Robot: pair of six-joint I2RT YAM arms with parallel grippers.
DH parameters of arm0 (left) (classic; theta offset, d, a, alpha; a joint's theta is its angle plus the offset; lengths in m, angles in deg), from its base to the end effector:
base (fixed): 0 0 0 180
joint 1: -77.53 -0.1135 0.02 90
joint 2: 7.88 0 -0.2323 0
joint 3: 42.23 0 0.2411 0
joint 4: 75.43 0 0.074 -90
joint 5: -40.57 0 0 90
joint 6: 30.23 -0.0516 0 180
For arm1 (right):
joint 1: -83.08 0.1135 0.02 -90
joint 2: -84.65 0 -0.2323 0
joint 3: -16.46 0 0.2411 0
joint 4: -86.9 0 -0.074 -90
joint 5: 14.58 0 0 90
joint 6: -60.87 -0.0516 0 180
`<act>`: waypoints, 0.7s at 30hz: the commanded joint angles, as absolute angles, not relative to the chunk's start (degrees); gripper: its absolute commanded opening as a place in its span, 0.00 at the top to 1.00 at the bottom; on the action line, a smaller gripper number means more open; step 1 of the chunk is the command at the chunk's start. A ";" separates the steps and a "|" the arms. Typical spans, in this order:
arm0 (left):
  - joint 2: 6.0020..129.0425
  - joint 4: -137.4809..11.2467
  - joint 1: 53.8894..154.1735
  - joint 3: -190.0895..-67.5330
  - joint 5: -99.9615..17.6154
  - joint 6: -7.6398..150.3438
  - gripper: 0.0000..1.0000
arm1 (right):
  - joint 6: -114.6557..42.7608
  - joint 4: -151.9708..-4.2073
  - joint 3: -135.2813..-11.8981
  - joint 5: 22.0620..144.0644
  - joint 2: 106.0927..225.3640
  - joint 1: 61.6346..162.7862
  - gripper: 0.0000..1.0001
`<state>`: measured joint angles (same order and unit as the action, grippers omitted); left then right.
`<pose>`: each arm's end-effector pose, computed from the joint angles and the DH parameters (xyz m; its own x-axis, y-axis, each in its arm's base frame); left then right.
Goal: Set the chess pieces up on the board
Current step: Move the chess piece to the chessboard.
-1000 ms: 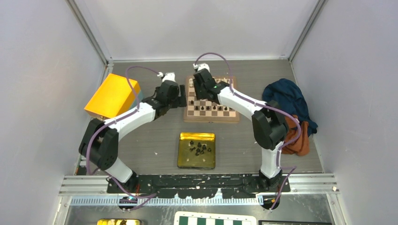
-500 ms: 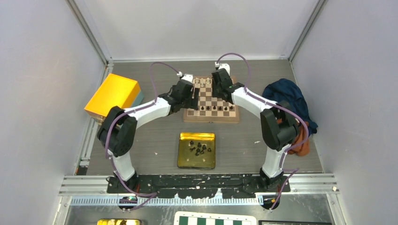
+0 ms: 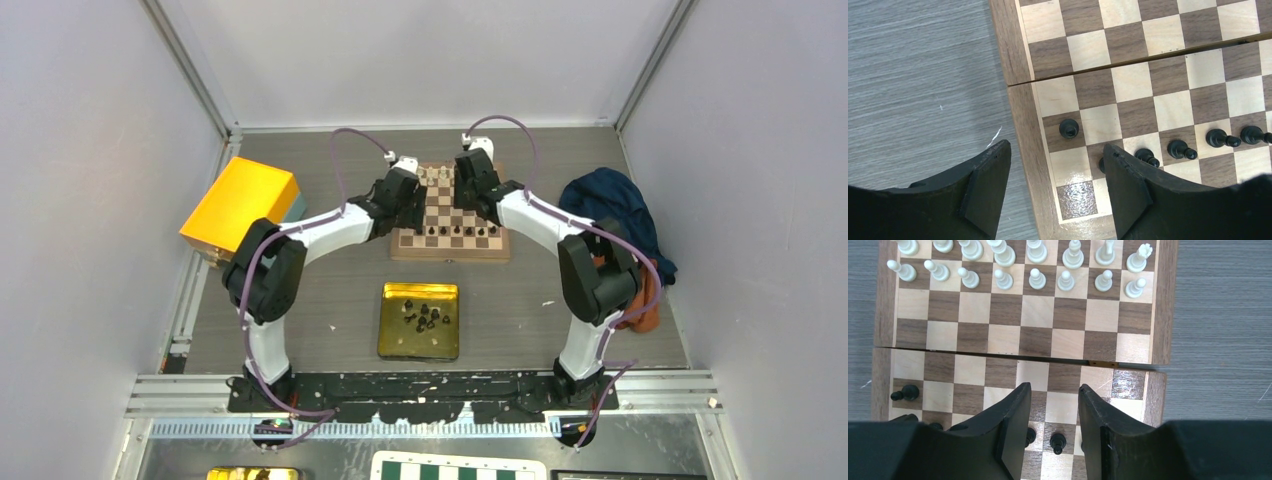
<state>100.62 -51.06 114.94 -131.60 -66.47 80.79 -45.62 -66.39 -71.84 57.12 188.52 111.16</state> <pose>0.3356 -0.2377 0.1699 -0.6582 0.0716 -0.7495 0.1885 0.9794 -0.0719 0.3596 0.1735 0.1916 -0.6378 -0.0348 -0.7694 -0.0635 0.9980 0.0075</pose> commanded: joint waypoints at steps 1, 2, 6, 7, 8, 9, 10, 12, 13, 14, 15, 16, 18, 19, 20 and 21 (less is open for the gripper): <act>101.68 -53.71 115.55 -134.75 -69.24 79.97 0.33 | -46.25 -69.82 -71.80 57.52 184.93 110.68 0.55; 102.02 -53.72 115.58 -134.99 -69.69 80.03 0.34 | -46.26 -69.91 -71.71 57.64 184.94 110.60 0.55; 103.20 -53.98 115.67 -135.84 -70.53 80.29 0.36 | -46.14 -70.23 -71.23 57.75 184.69 110.39 0.55; 103.47 -53.96 115.69 -136.14 -70.79 80.40 0.37 | -46.16 -70.24 -71.13 57.88 184.69 110.33 0.55; 103.73 -53.98 115.70 -136.27 -71.06 80.50 0.37 | -46.18 -70.33 -71.04 57.97 184.67 110.22 0.55; 103.94 -53.97 115.70 -136.41 -71.41 80.50 0.38 | -46.12 -70.43 -70.89 58.08 184.59 110.10 0.55; 104.09 -54.05 115.68 -136.51 -71.66 80.59 0.38 | -46.10 -70.57 -70.76 58.18 184.58 110.11 0.55; 104.25 -54.38 115.68 -136.50 -72.18 80.68 0.39 | -46.10 -70.72 -70.59 58.26 184.55 109.92 0.55; 104.33 -54.54 115.68 -136.48 -72.50 80.73 0.40 | -46.10 -70.77 -70.56 58.40 184.53 109.94 0.55; 104.35 -54.71 115.71 -136.38 -72.73 80.77 0.40 | -46.10 -70.83 -70.52 58.52 184.54 109.91 0.55; 104.39 -54.84 115.70 -136.36 -72.85 80.71 0.41 | -46.10 -70.84 -70.54 58.58 184.57 109.85 0.55; 104.39 -54.87 115.68 -136.36 -72.94 80.77 0.41 | -46.17 -70.86 -70.51 58.68 184.58 109.82 0.55; 104.55 -54.93 115.69 -136.36 -73.21 80.76 0.41 | -46.18 -71.02 -70.45 58.76 184.70 109.80 0.55; 104.61 -54.95 115.69 -136.36 -73.32 80.75 0.41 | -46.18 -71.02 -70.46 58.88 184.71 109.81 0.55; 104.70 -55.07 115.68 -136.36 -73.42 80.70 0.42 | -46.26 -71.16 -70.34 58.92 184.75 109.81 0.55; 104.78 -55.16 115.71 -136.40 -73.43 80.69 0.42 | -46.20 -71.26 -70.25 58.96 184.80 109.75 0.55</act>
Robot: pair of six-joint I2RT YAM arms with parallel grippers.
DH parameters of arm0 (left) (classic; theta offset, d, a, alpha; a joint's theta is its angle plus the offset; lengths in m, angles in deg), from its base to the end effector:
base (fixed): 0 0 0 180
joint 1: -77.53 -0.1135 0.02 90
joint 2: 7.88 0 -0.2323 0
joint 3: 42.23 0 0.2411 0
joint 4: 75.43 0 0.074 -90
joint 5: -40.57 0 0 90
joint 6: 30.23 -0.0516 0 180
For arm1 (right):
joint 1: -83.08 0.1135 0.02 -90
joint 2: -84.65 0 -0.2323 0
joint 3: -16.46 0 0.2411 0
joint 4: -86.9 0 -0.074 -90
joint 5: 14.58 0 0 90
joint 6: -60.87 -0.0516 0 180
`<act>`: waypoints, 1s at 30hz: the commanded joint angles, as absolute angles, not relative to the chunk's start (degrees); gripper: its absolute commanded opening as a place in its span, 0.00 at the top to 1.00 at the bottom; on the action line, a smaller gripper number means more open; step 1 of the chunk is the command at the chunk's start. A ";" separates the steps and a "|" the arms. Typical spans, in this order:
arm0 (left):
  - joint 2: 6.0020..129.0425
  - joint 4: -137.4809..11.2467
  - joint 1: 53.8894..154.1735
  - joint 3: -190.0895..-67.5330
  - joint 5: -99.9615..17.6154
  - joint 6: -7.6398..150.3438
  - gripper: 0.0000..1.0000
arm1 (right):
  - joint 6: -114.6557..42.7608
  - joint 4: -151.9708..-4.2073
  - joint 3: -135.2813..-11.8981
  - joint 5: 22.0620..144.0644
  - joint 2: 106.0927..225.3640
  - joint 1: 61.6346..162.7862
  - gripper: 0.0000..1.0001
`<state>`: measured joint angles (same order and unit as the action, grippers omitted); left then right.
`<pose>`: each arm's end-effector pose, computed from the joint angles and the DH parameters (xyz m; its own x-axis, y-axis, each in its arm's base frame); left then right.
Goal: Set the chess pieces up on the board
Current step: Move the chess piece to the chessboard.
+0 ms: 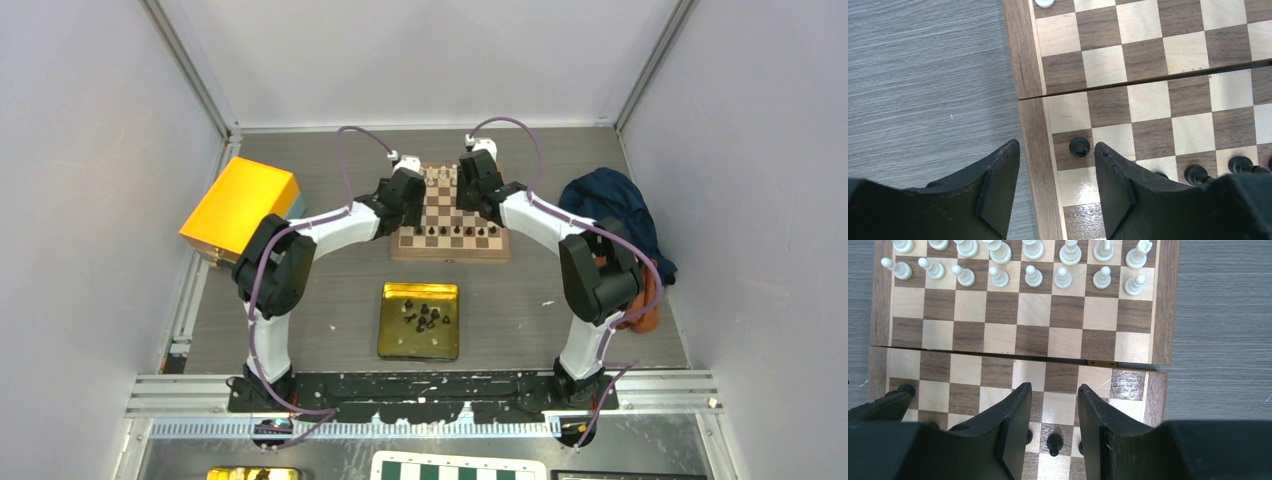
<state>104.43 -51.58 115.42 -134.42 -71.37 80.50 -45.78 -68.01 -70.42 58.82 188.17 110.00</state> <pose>0.3451 -0.2441 0.1609 -0.6390 0.0812 -0.7649 0.1404 0.9900 -0.0121 0.3610 0.1668 0.1882 -0.6385 -0.0162 -0.7695 -0.0635 0.9975 0.0316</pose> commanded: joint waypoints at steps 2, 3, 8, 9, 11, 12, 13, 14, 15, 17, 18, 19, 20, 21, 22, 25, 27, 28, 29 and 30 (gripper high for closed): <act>104.92 -55.29 115.70 -136.45 -73.31 80.69 0.43 | -46.36 -71.38 -70.14 58.99 184.76 109.80 0.55; 104.97 -55.30 115.71 -136.52 -73.15 80.66 0.44 | -46.36 -71.41 -70.07 58.99 184.85 109.75 0.55; 105.06 -55.55 115.77 -136.54 -72.51 80.86 0.50 | -46.33 -71.55 -70.11 59.05 185.06 109.63 0.55; 105.11 -55.61 115.76 -136.53 -72.47 80.87 0.51 | -46.36 -71.56 -70.11 59.07 185.09 109.70 0.56; 105.22 -55.73 115.79 -136.45 -72.30 80.82 0.52 | -46.36 -71.55 -70.11 59.16 185.22 109.67 0.56; 105.23 -55.74 115.84 -136.49 -72.17 80.82 0.53 | -46.36 -71.59 -70.11 59.16 185.31 109.66 0.56; 105.22 -55.77 115.86 -136.38 -72.19 80.78 0.54 | -46.36 -71.58 -70.11 59.20 185.33 109.63 0.56; 105.21 -55.86 115.89 -136.32 -72.12 80.78 0.54 | -46.34 -71.62 -70.11 59.24 185.29 109.63 0.56; 105.14 -55.98 115.86 -136.22 -72.03 80.78 0.55 | -46.31 -71.61 -70.11 59.24 185.35 109.61 0.56; 105.09 -56.24 115.90 -136.12 -71.73 80.76 0.56 | -46.33 -71.63 -70.10 59.29 185.37 109.59 0.56; 105.07 -56.26 115.92 -136.16 -71.61 80.78 0.56 | -46.36 -71.63 -70.07 59.33 185.38 109.56 0.56; 105.07 -56.27 115.86 -136.21 -71.44 80.77 0.57 | -46.35 -71.65 -70.10 59.34 185.45 109.56 0.56; 105.16 -56.34 115.89 -136.19 -71.33 80.75 0.58 | -46.27 -71.60 -70.11 59.34 185.48 109.62 0.56; 105.17 -56.35 115.93 -136.18 -71.23 80.78 0.58 | -46.28 -71.64 -70.11 59.34 185.50 109.63 0.56; 105.20 -56.36 115.94 -136.18 -71.17 80.78 0.59 | -46.29 -71.61 -70.06 59.34 185.46 109.62 0.56; 105.17 -56.35 116.08 -136.12 -71.06 80.73 0.61 | -46.33 -71.61 -70.03 59.42 185.47 109.54 0.56; 105.07 -56.35 116.16 -136.08 -71.06 80.82 0.63 | -46.36 -71.63 -70.03 59.43 185.46 109.43 0.56; 105.05 -56.34 116.20 -135.95 -71.06 80.85 0.63 | -46.32 -71.60 -69.95 59.42 185.46 109.37 0.56; 104.98 -56.29 116.20 -135.93 -71.09 80.86 0.65 | -46.31 -71.58 -69.94 59.47 185.50 109.35 0.56; 104.95 -56.27 116.20 -135.88 -71.14 80.87 0.66 | -46.35 -71.61 -69.94 59.50 185.44 109.36 0.56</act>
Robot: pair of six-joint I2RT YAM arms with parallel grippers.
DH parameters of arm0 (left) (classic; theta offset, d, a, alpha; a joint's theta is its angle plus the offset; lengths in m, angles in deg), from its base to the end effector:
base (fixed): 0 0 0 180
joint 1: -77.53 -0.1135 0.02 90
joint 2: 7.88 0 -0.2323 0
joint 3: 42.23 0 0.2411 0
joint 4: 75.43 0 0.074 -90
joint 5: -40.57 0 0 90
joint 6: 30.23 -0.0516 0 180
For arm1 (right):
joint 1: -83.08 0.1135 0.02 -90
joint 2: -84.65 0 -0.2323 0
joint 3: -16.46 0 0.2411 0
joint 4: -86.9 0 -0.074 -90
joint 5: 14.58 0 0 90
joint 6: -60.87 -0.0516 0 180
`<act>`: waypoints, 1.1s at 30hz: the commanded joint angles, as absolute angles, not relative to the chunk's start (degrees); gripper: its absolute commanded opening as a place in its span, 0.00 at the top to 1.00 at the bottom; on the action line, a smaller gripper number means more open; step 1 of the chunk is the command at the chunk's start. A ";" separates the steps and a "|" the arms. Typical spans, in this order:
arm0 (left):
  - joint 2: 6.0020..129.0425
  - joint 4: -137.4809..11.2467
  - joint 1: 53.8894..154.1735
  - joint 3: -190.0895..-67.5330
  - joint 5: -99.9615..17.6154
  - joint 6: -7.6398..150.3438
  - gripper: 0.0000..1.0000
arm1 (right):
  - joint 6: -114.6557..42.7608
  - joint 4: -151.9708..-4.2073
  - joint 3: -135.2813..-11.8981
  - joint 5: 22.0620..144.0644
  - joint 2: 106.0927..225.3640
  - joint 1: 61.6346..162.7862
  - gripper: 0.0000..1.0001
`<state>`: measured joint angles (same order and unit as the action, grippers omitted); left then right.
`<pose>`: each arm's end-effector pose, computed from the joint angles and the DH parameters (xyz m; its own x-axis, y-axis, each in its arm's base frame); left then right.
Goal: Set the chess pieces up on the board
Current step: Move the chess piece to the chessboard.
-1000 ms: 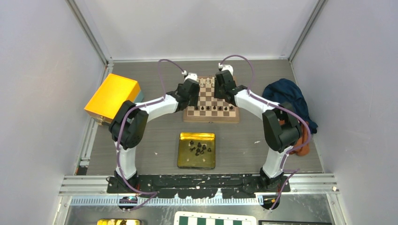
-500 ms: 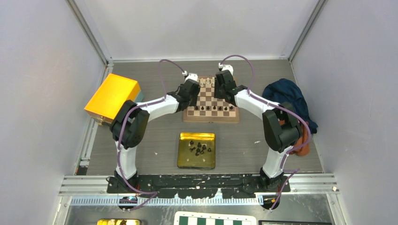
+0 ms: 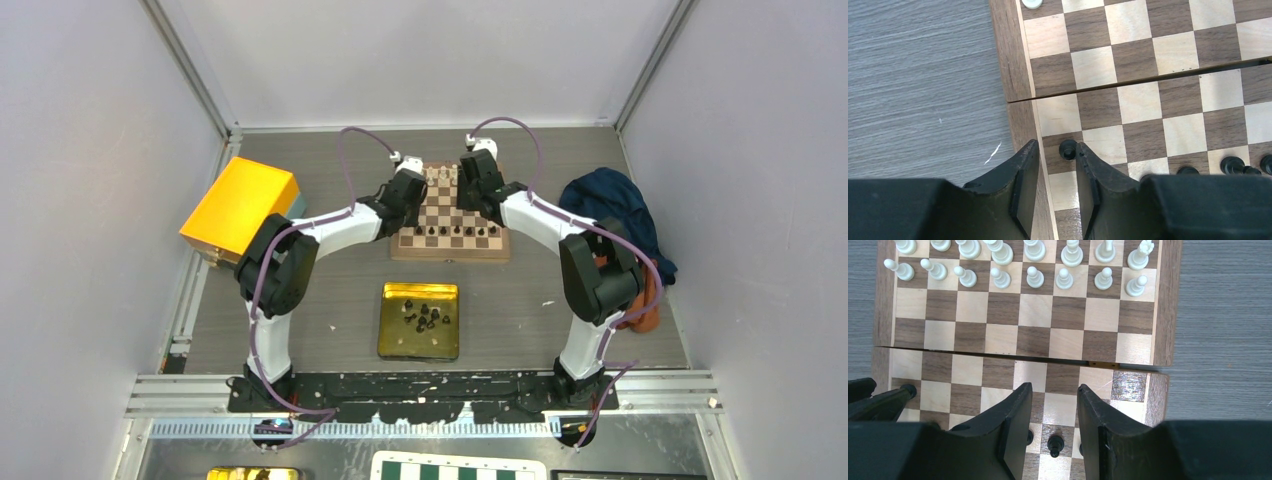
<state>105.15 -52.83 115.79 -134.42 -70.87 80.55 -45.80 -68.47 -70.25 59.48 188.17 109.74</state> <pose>0.3452 -0.2482 0.1576 -0.6353 0.0805 -0.7680 0.1525 0.9880 -0.0226 0.3618 0.1658 0.1878 -0.6376 -0.0115 -0.7703 -0.0674 0.9969 0.0409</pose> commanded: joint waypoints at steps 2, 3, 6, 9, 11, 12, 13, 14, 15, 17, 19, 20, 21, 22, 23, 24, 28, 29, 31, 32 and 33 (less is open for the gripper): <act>104.87 -56.27 116.28 -135.83 -71.14 80.87 0.70 | -46.36 -71.63 -69.83 59.51 185.37 109.29 0.56; 104.88 -56.22 116.29 -135.83 -71.14 80.93 0.71 | -46.36 -71.64 -69.85 59.49 185.30 109.33 0.56; 104.83 -56.27 116.29 -135.81 -71.14 80.93 0.72 | -46.36 -71.68 -69.76 59.51 185.21 109.25 0.56; 104.88 -56.18 116.30 -135.83 -71.10 81.02 0.73 | -46.33 -71.68 -69.67 59.53 185.11 109.27 0.56; 104.96 -56.18 116.39 -135.83 -71.07 81.12 0.73 | -46.36 -71.73 -69.65 59.60 185.11 109.20 0.56; 104.97 -56.18 116.38 -135.84 -71.06 81.11 0.74 | -46.36 -71.72 -69.59 59.58 185.03 109.19 0.56; 104.92 -56.18 116.38 -135.83 -71.06 81.13 0.74 | -46.36 -71.73 -69.65 59.60 185.02 109.14 0.56; 104.96 -56.18 116.38 -135.83 -71.03 81.13 0.75 | -46.36 -71.74 -69.58 59.59 184.95 109.10 0.56; 104.96 -56.18 116.48 -135.83 -71.05 81.13 0.75 | -46.36 -71.78 -69.59 59.53 184.89 109.15 0.56; 104.89 -56.18 116.47 -135.83 -71.06 81.13 0.76 | -46.36 -71.83 -69.59 59.48 184.88 109.13 0.56; 104.86 -56.18 116.47 -135.83 -70.97 81.09 0.78 | -46.34 -71.83 -69.54 59.49 184.76 109.23 0.56; 104.88 -56.17 116.49 -135.83 -70.97 81.12 0.78 | -46.35 -71.81 -69.46 59.51 184.76 109.19 0.56; 104.86 -56.09 116.55 -135.88 -70.97 81.09 0.79 | -46.36 -71.78 -69.47 59.55 184.75 109.13 0.56; 104.81 -56.07 116.55 -135.78 -71.04 81.12 0.80 | -46.36 -71.82 -69.55 59.59 184.73 109.14 0.56; 104.78 -56.04 116.58 -135.83 -71.10 81.13 0.80 | -46.36 -71.78 -69.58 59.60 184.69 109.18 0.56; 104.74 -56.09 116.56 -135.73 -71.13 81.13 0.81 | -46.35 -71.82 -69.59 59.60 184.67 109.14 0.56; 104.62 -56.05 116.56 -135.57 -71.23 81.13 0.83 | -46.43 -71.72 -69.53 59.59 184.54 109.18 0.56; 104.62 -56.09 116.56 -135.57 -71.23 81.12 0.84 | -46.44 -71.66 -69.50 59.59 184.44 109.11 0.56; 104.62 -56.06 116.58 -135.65 -71.15 81.17 0.84 | -46.45 -71.71 -69.37 59.53 184.22 109.06 0.57; 104.62 -56.05 116.64 -135.66 -71.08 81.17 0.85 | -46.45 -71.74 -69.33 59.52 184.15 109.09 0.57; 104.62 -56.01 116.64 -135.66 -71.09 81.21 0.85 | -46.37 -71.66 -69.28 59.51 184.09 109.10 0.57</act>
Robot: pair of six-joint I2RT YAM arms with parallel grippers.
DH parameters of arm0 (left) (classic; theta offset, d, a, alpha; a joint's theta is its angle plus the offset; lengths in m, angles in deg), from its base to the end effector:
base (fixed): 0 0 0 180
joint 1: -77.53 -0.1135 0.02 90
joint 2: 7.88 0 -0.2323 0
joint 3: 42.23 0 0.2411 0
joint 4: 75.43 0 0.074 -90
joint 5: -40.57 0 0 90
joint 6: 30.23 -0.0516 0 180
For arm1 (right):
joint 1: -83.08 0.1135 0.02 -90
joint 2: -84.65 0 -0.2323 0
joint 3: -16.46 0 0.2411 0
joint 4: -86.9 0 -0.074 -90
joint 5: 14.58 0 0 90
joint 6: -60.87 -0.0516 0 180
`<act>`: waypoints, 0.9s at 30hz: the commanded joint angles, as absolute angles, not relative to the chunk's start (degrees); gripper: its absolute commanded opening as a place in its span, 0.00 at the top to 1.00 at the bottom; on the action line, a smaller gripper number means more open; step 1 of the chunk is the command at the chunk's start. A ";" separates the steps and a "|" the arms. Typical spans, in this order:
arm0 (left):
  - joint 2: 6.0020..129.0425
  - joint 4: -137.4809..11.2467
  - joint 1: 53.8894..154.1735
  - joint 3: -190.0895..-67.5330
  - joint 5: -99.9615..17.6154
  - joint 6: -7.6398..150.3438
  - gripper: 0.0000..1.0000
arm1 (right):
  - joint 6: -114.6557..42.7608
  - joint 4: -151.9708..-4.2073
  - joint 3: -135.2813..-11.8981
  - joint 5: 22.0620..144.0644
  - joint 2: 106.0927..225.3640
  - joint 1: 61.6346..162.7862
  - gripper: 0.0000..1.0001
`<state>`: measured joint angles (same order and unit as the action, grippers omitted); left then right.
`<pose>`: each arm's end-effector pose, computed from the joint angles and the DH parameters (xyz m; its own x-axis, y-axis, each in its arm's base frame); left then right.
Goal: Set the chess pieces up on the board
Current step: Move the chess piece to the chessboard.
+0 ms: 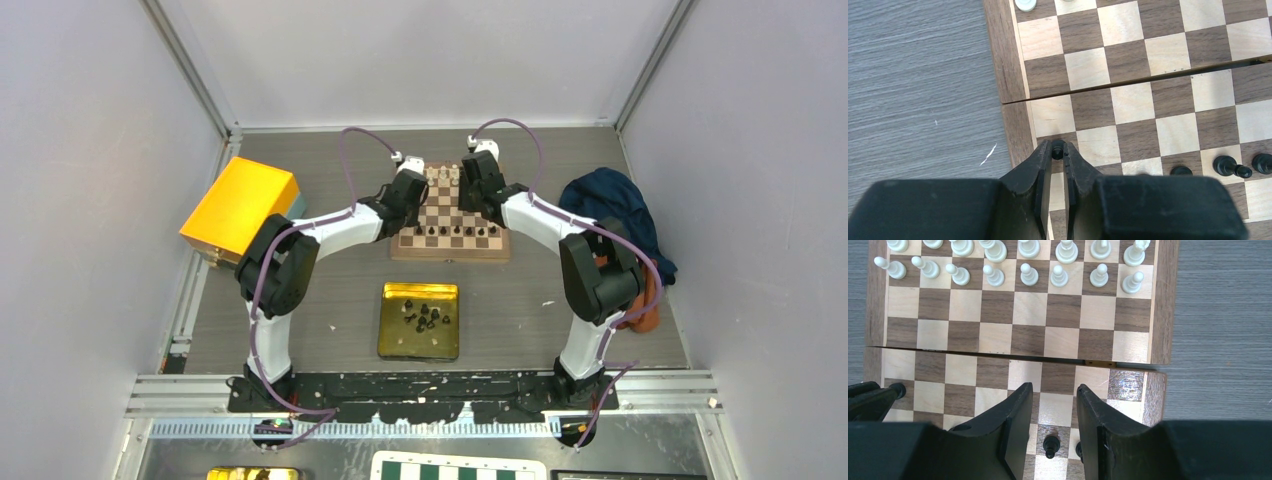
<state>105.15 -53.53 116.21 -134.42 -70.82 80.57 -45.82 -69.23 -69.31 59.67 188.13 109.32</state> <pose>0.3442 -0.2514 0.1587 -0.6277 0.0789 -0.7745 0.1604 0.9866 -0.0294 0.3617 0.1627 0.1840 -0.6401 -0.0074 -0.7683 -0.0622 0.9972 0.0423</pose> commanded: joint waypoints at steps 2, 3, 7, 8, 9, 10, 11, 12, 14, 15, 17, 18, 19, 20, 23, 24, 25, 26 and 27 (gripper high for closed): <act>104.60 -56.00 116.73 -135.67 -71.14 81.22 0.87 | -46.32 -71.67 -69.24 59.51 183.90 109.10 0.57; 104.53 -56.00 116.80 -135.68 -71.19 81.22 0.87 | -46.35 -71.71 -69.16 59.51 183.84 109.08 0.57; 104.14 -55.82 116.97 -135.65 -71.51 81.22 0.88 | -46.25 -71.74 -69.15 59.53 183.57 109.02 0.58; 104.02 -55.83 116.93 -135.58 -71.63 81.22 0.89 | -46.20 -71.70 -69.15 59.52 183.53 109.09 0.58; 103.82 -55.83 116.99 -135.53 -71.73 81.22 0.89 | -46.26 -71.61 -69.10 59.51 183.45 109.03 0.58; 103.64 -55.76 116.99 -135.44 -71.76 81.22 0.89 | -46.26 -71.60 -69.14 59.51 183.45 109.05 0.58; 103.52 -55.74 116.99 -135.33 -71.82 81.22 0.89 | -46.19 -71.50 -69.19 59.59 183.44 109.04 0.58; 103.34 -55.74 117.07 -135.23 -71.96 81.22 0.89 | -46.25 -71.32 -69.27 59.60 183.43 109.09 0.58; 103.00 -55.58 117.13 -134.88 -72.07 81.22 0.89 | -46.24 -71.15 -69.39 59.60 183.44 109.03 0.58; 102.89 -55.57 117.18 -134.69 -72.15 81.28 0.89 | -46.19 -71.06 -69.41 59.65 183.44 109.02 0.58; 102.45 -55.56 117.17 -134.26 -72.36 81.30 0.89 | -46.25 -70.96 -69.41 59.69 183.31 109.08 0.58; 102.25 -55.56 117.28 -134.03 -72.44 81.38 0.89 | -46.25 -70.89 -69.41 59.61 183.27 109.05 0.58; 102.06 -55.56 117.27 -133.87 -72.50 81.44 0.89 | -46.24 -70.80 -69.41 59.60 183.20 109.06 0.58; 101.92 -55.56 117.34 -133.70 -72.54 81.52 0.89 | -46.27 -70.72 -69.41 59.60 183.17 109.05 0.58; 101.44 -55.56 117.57 -132.98 -72.95 81.71 0.89 | -46.25 -70.59 -69.30 59.69 183.11 109.05 0.58; 101.26 -55.48 117.60 -132.60 -73.11 81.82 0.89 | -46.30 -70.59 -69.25 59.69 183.02 109.06 0.58; 101.03 -55.50 117.62 -132.20 -73.28 81.95 0.89 | -46.35 -70.60 -69.25 59.77 183.03 109.09 0.58; 100.74 -55.51 117.61 -131.84 -73.41 82.12 0.89 | -46.42 -70.49 -69.24 59.78 182.92 109.10 0.58; 100.55 -55.60 117.65 -131.47 -73.52 82.22 0.89 | -46.44 -70.51 -69.15 59.78 182.91 109.10 0.58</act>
<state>104.34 -53.90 117.21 -132.93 -71.59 80.96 -45.82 -69.19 -68.76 59.70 186.47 109.21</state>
